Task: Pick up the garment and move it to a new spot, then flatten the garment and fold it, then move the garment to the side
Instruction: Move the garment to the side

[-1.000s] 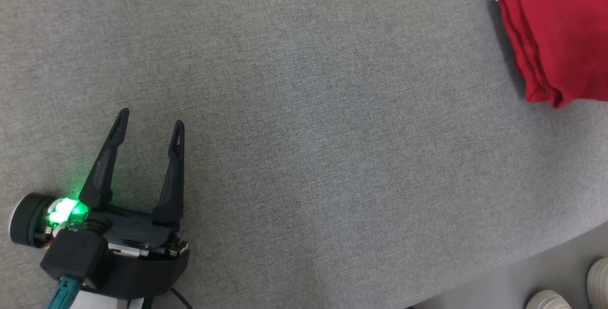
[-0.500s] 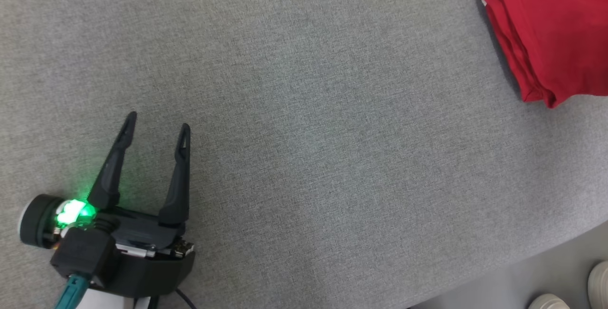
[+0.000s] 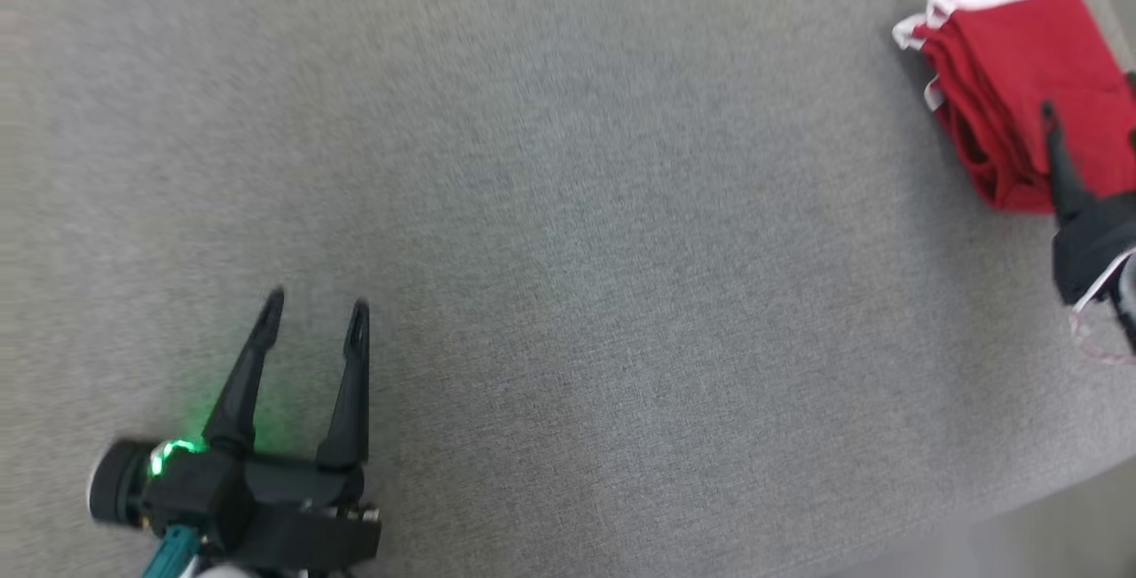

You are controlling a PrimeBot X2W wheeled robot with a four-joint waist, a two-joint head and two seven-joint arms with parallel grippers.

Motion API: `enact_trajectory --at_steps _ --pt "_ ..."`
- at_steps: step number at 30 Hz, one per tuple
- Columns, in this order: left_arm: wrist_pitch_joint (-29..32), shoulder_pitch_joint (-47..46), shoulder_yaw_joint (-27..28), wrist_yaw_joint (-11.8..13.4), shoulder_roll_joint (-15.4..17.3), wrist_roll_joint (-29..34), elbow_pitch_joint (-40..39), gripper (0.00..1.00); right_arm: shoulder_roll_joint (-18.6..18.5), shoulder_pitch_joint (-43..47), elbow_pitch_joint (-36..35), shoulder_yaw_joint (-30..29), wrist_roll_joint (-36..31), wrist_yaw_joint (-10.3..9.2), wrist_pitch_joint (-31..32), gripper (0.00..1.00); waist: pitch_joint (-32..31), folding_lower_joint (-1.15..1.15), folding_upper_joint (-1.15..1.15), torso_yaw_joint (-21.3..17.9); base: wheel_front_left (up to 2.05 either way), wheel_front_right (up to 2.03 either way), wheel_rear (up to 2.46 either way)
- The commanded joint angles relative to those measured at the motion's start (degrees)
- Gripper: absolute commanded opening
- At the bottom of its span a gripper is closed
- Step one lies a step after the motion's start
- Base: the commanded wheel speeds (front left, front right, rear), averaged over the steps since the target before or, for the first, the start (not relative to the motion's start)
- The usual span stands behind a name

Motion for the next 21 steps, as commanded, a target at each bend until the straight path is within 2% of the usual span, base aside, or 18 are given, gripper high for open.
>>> enact_trajectory --at_steps 1,6,14,21 --pt "0.0 1.3 0.3 0.2 -0.3 -0.2 0.5 1.0 0.3 1.0 -0.4 0.0 0.8 -0.13 -0.7 1.0 -4.9 -0.01 -0.01 2.2 0.0 0.0 0.0" --pt "0.0 5.1 2.7 0.3 -1.7 -0.5 2.1 1.0 2.1 5.8 -3.1 0.6 5.0 -0.13 -3.7 1.0 -11.5 -0.01 -0.01 4.3 0.0 0.0 0.0" --pt "0.0 11.6 7.2 0.6 -3.5 -0.3 4.1 1.0 6.4 15.9 -11.5 0.0 12.7 -0.13 -5.8 1.0 -21.0 -0.01 -0.01 6.2 0.0 0.0 0.0" --pt "0.0 14.5 10.8 1.3 -4.7 -0.3 4.9 1.0 9.5 24.1 -17.1 -0.3 14.3 -0.13 -5.1 1.0 -26.8 -0.01 -0.01 8.2 0.0 0.0 0.0"
